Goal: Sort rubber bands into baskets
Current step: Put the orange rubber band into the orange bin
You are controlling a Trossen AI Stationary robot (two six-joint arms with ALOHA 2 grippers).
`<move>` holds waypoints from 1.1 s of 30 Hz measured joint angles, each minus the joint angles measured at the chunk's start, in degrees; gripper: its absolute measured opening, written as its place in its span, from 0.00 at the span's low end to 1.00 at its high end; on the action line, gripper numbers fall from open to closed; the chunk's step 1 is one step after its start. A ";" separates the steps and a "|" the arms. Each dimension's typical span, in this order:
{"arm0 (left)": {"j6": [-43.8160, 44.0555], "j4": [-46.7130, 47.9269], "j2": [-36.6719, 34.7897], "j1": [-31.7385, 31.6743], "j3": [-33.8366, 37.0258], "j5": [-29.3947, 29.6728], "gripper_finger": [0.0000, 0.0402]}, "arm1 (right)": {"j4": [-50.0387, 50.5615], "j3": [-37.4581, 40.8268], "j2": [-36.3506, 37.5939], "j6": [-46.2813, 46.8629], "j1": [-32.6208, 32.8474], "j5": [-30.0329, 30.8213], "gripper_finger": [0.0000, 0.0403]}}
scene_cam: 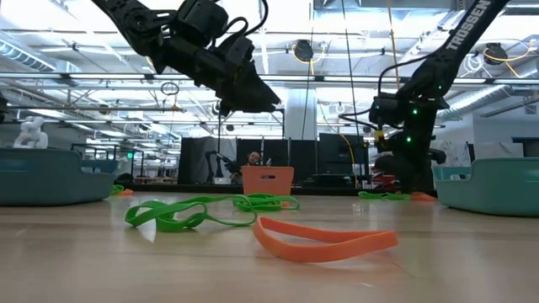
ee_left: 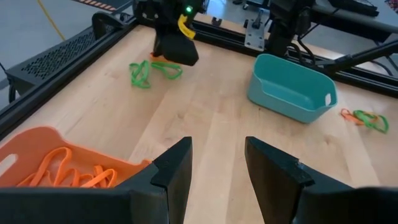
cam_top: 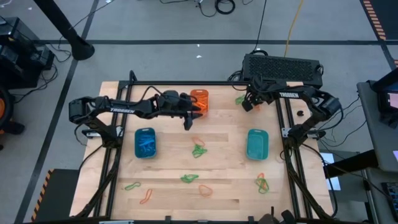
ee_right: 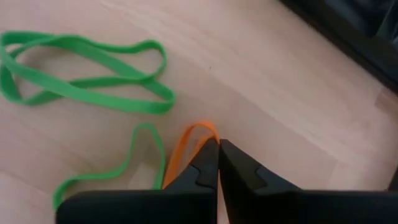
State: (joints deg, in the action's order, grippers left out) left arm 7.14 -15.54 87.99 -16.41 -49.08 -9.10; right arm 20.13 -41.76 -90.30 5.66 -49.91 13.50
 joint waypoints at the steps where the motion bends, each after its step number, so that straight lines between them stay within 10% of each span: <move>1: -0.01 0.01 0.00 0.08 0.00 0.00 0.39 | 0.00 0.00 0.33 -0.23 0.00 -0.03 0.01; 12: -0.03 -0.12 0.02 0.07 -0.02 0.50 0.39 | 1.19 0.00 6.17 -0.80 0.11 -0.97 0.00; 17: 0.00 -4.87 2.70 0.70 -0.09 0.87 0.39 | -0.46 0.00 11.20 -0.85 1.66 -10.83 0.00; 23: 3.15 -16.35 8.40 1.19 -0.10 -2.82 0.39 | -6.88 0.00 16.71 0.75 8.62 -20.86 0.00; 33: 19.89 -36.22 20.57 0.63 -0.09 -5.69 0.39 | -15.82 0.00 18.43 4.27 23.19 -21.32 0.00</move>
State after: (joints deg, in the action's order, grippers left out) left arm 27.04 -51.77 108.55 -15.78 -49.17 -14.79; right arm 4.31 -41.76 -71.88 9.93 -26.72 -7.82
